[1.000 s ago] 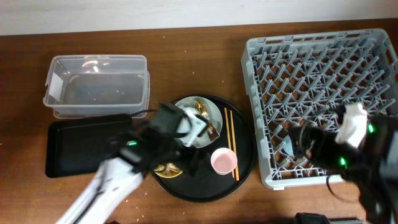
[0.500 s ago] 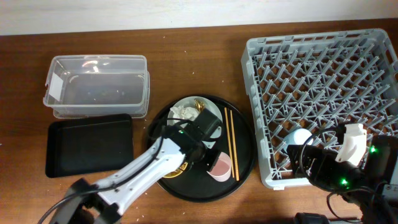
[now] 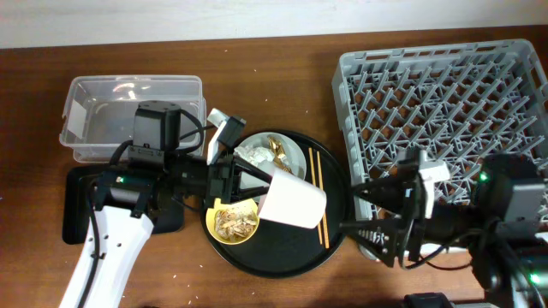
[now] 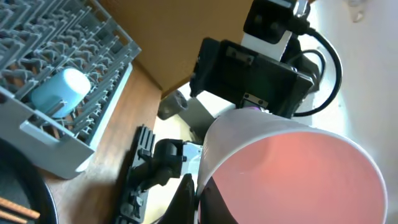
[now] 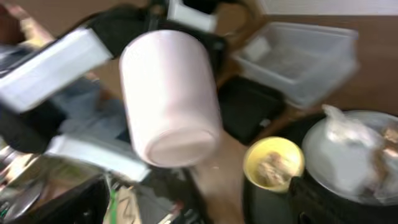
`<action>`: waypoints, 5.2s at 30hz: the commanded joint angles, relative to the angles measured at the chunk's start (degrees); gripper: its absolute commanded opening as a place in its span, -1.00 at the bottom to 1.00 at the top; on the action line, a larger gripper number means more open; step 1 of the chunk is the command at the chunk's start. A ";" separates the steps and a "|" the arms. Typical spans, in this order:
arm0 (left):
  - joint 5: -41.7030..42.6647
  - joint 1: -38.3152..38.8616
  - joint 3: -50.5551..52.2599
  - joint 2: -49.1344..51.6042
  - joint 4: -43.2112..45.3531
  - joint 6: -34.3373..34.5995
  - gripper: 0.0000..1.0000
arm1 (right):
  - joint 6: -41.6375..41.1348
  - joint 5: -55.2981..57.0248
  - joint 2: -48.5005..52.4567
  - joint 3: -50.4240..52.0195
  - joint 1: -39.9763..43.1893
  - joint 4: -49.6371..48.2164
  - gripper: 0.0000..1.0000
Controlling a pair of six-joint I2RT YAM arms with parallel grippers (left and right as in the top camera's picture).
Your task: Sort waste into correct bins and load items into the dishwasher rack
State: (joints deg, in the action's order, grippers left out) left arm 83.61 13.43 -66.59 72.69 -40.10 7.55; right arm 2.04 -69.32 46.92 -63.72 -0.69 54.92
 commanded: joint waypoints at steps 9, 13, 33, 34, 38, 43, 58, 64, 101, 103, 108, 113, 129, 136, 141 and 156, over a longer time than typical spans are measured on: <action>-1.62 -0.11 0.00 0.09 0.74 -1.18 -0.99 | -12.00 0.83 12.76 0.04 -19.17 -18.80 0.08; -4.31 -0.11 0.00 0.09 0.68 -1.18 0.24 | -12.00 2.80 9.42 0.02 -16.81 -17.75 -0.16; -39.58 -0.09 0.00 0.09 -13.25 -1.20 0.99 | -16.13 59.28 41.59 -8.98 35.15 16.44 -0.21; -39.58 -0.09 0.00 0.09 -13.27 -1.20 0.99 | -16.11 58.34 41.57 -9.49 35.78 16.37 0.16; -39.60 -0.09 0.00 0.09 -13.25 -1.20 0.99 | -16.13 58.16 41.53 -11.65 36.83 17.33 0.29; -39.58 -0.09 0.00 0.09 -13.44 -1.18 0.99 | -16.33 58.36 41.53 -14.64 36.76 17.62 -0.05; -39.98 -0.09 0.00 0.09 -15.30 -1.20 0.99 | -16.81 61.24 39.26 -19.17 29.59 22.56 0.61; -50.34 5.16 0.07 0.09 -17.03 -3.98 1.00 | -2.45 35.19 21.33 -22.27 28.89 28.81 0.60; -32.89 -26.14 6.71 7.15 -17.79 -17.77 -0.99 | -2.47 35.43 5.84 -21.94 26.47 36.20 0.61; -23.58 -34.34 7.48 13.29 -17.73 -26.62 -0.99 | -2.47 35.43 5.84 -21.94 26.47 36.20 0.61; 2.10 -46.62 7.52 30.12 -21.97 -40.74 -0.99 | -2.47 35.43 5.84 -21.94 26.47 36.20 0.60; 6.58 -46.99 7.52 33.42 -22.45 -40.63 -0.99 | -2.47 35.43 5.84 -21.94 26.47 36.15 0.60; -5.07 -49.75 4.33 25.86 -56.68 -69.81 -0.99 | -2.51 35.21 5.84 -21.94 26.47 36.17 0.60; -35.47 -29.55 -0.11 3.80 -36.70 -22.99 -0.99 | -2.51 35.23 5.84 -21.94 26.47 36.17 0.60; -75.78 9.68 5.86 -1.14 -21.94 7.28 -1.00 | -2.49 35.28 5.84 -21.94 26.47 36.15 0.61; -100.32 28.79 0.42 9.62 -7.89 7.63 0.50 | -2.47 35.26 5.84 -21.94 26.47 36.13 0.63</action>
State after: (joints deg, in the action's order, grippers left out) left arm -9.23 46.70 -63.11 82.50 -52.73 24.58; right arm -1.04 -33.36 52.82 -85.30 26.15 91.15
